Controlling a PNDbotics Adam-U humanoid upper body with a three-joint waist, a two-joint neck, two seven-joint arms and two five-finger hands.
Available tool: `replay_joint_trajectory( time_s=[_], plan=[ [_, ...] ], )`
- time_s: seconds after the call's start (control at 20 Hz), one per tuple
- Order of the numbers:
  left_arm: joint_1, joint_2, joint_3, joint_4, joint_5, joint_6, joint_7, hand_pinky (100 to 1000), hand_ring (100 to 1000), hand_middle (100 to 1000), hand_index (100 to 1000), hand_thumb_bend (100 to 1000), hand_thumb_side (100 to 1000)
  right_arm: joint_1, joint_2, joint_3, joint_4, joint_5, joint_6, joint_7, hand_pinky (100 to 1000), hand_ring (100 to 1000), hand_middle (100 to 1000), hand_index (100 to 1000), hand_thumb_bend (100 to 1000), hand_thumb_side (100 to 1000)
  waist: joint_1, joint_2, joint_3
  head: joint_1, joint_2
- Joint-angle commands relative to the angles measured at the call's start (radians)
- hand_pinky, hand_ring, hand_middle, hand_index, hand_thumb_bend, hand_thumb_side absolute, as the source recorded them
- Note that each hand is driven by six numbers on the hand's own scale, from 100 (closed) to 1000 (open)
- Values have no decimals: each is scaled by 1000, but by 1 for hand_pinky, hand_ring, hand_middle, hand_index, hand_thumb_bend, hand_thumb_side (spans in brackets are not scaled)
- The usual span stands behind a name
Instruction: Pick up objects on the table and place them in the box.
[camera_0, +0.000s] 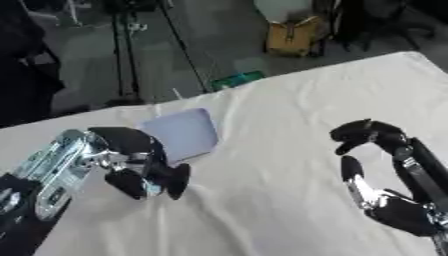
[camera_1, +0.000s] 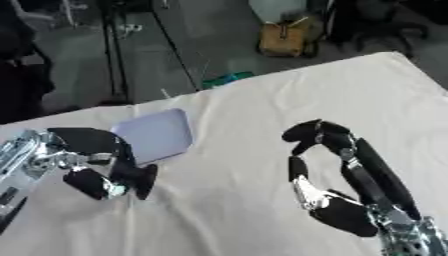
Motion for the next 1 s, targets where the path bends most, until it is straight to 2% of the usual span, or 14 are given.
replay_joint_trajectory(
  time_s=[0.05, 0.35, 1.0],
  plan=[
    [-31, 14, 35, -16, 21, -7, -25, 1000, 909, 732, 783, 100, 694, -5, -2, 1, -8, 0, -4, 1, 829, 603, 725, 788, 100, 576, -8, -21, -2, -1, -13],
    [-48, 11, 63, -3, 47, 19, -25, 1000, 907, 732, 783, 100, 675, -5, -3, 3, -8, 1, -6, 3, 829, 603, 725, 788, 100, 575, -8, -19, -6, 1, -16],
    [-137, -3, 160, 142, 127, 112, -25, 1000, 903, 735, 784, 100, 682, -11, -6, 15, -9, -5, -18, 16, 830, 604, 726, 787, 100, 572, 1, -13, -41, 20, -28]
  ],
)
